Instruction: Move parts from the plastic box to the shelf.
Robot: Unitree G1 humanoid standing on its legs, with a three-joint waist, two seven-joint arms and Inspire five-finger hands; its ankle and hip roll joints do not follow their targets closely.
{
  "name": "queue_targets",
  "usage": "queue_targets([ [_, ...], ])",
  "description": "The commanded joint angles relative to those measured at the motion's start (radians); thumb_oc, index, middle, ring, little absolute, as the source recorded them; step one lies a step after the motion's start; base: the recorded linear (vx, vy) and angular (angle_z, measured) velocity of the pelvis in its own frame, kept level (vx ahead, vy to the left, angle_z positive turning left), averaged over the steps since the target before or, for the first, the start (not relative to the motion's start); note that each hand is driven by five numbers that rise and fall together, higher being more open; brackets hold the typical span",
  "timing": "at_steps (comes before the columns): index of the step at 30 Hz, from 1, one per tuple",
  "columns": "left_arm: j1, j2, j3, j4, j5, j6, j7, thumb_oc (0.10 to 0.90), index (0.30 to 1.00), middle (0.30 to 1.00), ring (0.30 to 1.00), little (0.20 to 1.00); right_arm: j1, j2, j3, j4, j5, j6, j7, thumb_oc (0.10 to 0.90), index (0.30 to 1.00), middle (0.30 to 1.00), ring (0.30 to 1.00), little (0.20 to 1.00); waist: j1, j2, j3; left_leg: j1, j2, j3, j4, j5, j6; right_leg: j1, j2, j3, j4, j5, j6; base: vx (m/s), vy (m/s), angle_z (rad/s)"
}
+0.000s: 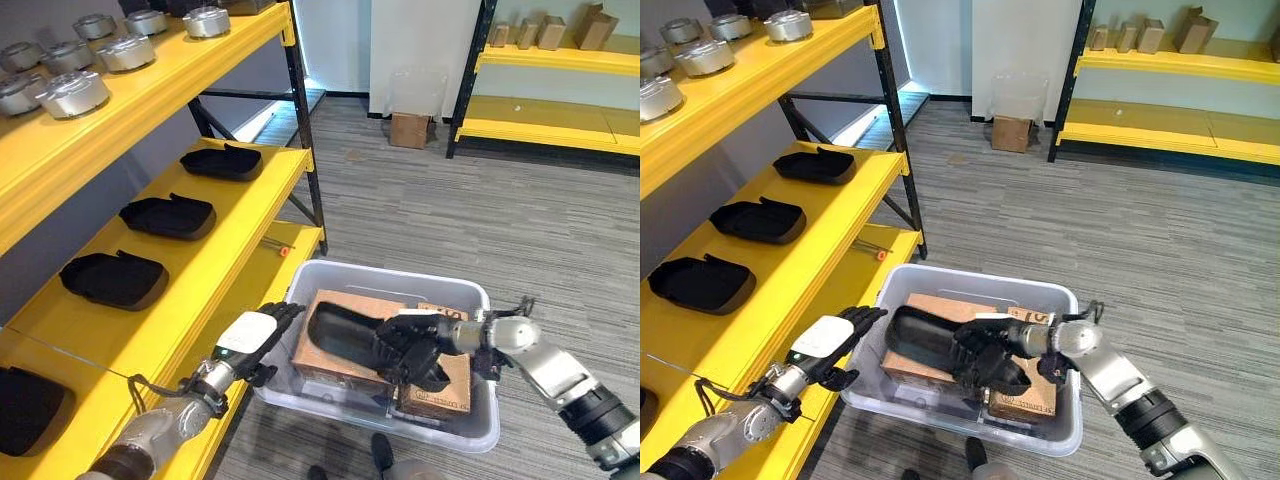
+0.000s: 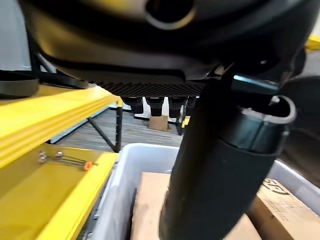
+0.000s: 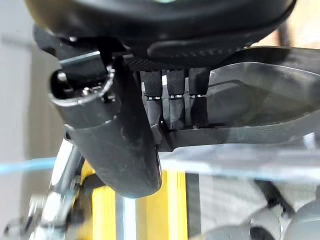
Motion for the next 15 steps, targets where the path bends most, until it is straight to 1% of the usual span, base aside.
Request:
queue_targets([
  [1, -0.065, 0.060, 0.055, -0.016, -0.005, -0.036, 0.084, 0.900, 1.000, 1.000, 1.000, 1.000, -0.053, 0.014, -0.072, -0.146, 0.168, -0.002, 0.031, 0.400, 0.300, 0.300, 0.300, 0.300, -0.021, -0.025, -0.057, 0.051, 0.012, 0.038, 0.002, -0.121, 0.005, 0.033, -0.017, -0.024, 0.042, -0.123, 0.068, -0.01, -0.003, -0.11],
  [2, -0.058, 0.061, 0.060, -0.011, -0.004, -0.044, 0.088, 0.900, 1.000, 1.000, 1.000, 1.000, -0.048, -0.001, -0.098, -0.193, 0.184, 0.029, 0.040, 0.400, 0.300, 0.300, 0.300, 0.300, -0.028, -0.027, -0.059, 0.051, 0.012, 0.044, 0.003, -0.121, 0.005, 0.031, -0.015, -0.019, 0.042, -0.123, 0.068, -0.01, -0.004, -0.03],
  [3, -0.057, 0.061, 0.060, -0.009, -0.003, -0.045, 0.089, 0.900, 1.000, 1.000, 1.000, 1.000, -0.047, -0.006, -0.105, -0.202, 0.190, 0.036, 0.044, 0.400, 0.300, 0.300, 0.300, 0.300, -0.029, -0.027, -0.059, 0.051, 0.012, 0.045, 0.003, -0.122, 0.005, 0.030, -0.015, -0.018, 0.043, -0.123, 0.068, -0.01, -0.010, -0.04],
  [5, -0.046, 0.064, 0.068, 0.000, 0.007, -0.059, 0.103, 0.900, 1.000, 1.000, 1.000, 1.000, -0.048, -0.036, -0.145, -0.258, 0.228, 0.078, 0.063, 0.400, 0.300, 0.300, 0.300, 0.300, -0.039, -0.030, -0.062, 0.052, 0.012, 0.053, 0.003, -0.122, 0.005, 0.029, -0.011, -0.011, 0.043, -0.121, 0.067, -0.01, -0.012, -0.07],
  [9, -0.045, 0.066, 0.069, -0.004, 0.021, -0.071, 0.116, 0.900, 1.000, 1.000, 1.000, 1.000, -0.062, -0.064, -0.162, -0.300, 0.269, 0.107, 0.077, 0.400, 0.300, 0.300, 0.300, 0.300, -0.043, -0.034, -0.063, 0.051, 0.013, 0.058, 0.005, -0.122, 0.004, 0.025, -0.008, -0.007, 0.047, -0.122, 0.065, -0.01, -0.010, -0.09],
  [11, -0.058, 0.067, 0.062, -0.015, 0.019, -0.068, 0.134, 0.900, 1.000, 1.000, 1.000, 1.000, -0.084, -0.084, -0.152, -0.336, 0.292, 0.127, 0.107, 0.400, 0.300, 0.300, 0.300, 0.300, -0.045, -0.036, -0.061, 0.049, 0.013, 0.059, 0.006, -0.123, 0.002, 0.024, -0.006, -0.006, 0.047, -0.124, 0.062, -0.03, -0.017, -0.09],
  [15, -0.079, 0.052, 0.048, -0.025, 0.032, -0.068, 0.141, 0.900, 1.000, 1.000, 1.000, 1.000, -0.101, -0.074, -0.136, -0.355, 0.294, 0.130, 0.145, 0.400, 0.300, 0.300, 0.300, 0.300, -0.043, -0.037, -0.063, 0.050, 0.014, 0.057, 0.006, -0.124, 0.002, 0.026, -0.006, -0.007, 0.047, -0.125, 0.061, -0.01, -0.005, -0.01],
])
